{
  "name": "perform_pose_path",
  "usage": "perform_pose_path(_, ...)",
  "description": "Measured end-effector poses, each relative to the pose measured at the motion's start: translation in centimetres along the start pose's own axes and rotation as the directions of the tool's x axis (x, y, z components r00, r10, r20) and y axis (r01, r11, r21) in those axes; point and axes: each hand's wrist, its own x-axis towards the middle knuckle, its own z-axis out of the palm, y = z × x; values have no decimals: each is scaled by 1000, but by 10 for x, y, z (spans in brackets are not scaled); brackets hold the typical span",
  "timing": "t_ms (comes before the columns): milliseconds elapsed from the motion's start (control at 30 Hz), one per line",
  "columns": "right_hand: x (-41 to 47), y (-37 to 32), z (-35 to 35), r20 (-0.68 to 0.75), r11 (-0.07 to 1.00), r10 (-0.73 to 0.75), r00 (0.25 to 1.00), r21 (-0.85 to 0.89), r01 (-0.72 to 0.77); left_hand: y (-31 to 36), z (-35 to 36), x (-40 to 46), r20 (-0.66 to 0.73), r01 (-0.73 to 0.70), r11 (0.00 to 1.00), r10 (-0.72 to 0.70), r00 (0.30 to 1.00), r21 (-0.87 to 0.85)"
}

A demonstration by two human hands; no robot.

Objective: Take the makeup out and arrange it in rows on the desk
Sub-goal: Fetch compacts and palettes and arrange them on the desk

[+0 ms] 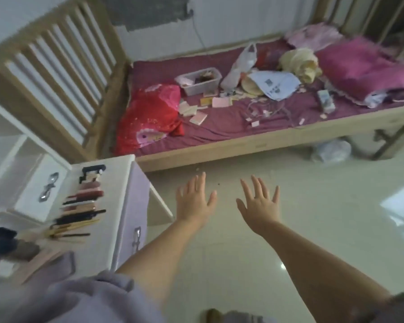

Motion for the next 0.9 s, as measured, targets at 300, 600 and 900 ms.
perform_pose_path(300,-179,218,-9,-16,849,521,853,115,-516,241,61,-55,193,-471,882,464,864,-11)
perform_pose_path(600,-399,388,4,44,539,832,553,167,-825,476,134,-200,318,-794,599,776,545,-102)
perform_pose_path(900,-525,496,15,91,166,977,193,247,-955,651,175,-281,385,-932,297,901,201,-207)
